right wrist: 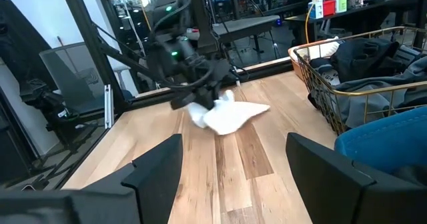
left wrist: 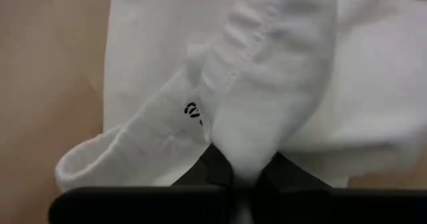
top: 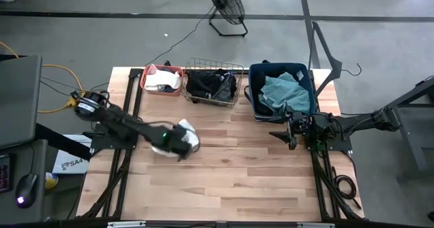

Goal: Pick & Place Cloths
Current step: Put the white boxer into the gold wire basket

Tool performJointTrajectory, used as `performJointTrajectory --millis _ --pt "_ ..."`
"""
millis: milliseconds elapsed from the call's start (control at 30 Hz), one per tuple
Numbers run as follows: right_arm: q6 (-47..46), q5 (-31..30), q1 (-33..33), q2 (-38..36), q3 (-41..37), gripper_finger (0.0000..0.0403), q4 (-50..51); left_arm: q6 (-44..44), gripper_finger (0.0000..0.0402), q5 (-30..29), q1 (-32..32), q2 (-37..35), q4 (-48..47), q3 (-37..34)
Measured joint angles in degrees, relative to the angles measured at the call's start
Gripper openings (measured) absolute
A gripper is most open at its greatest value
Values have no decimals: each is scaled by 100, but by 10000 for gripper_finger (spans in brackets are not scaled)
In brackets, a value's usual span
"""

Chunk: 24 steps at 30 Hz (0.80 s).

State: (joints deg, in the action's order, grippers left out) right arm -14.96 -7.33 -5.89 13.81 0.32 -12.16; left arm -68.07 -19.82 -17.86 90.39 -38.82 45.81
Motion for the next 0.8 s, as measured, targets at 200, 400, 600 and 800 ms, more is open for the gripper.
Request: performJointTrajectory --millis 200,400,600,800 --pt "0 0 2 2 -2 259 0 2050 10 -231 856 -133 -863 1601" --pt "0 0 2 1 -2 259 0 3955 10 -876 1649 -358 -1961 3659" --pt "3 1 0 25 -1 259 80 5207 10 -882 2764 -313 -1903 4956" --pt "2 0 2 22 0 259 81 6192 10 190 3728 13 -862 5028"
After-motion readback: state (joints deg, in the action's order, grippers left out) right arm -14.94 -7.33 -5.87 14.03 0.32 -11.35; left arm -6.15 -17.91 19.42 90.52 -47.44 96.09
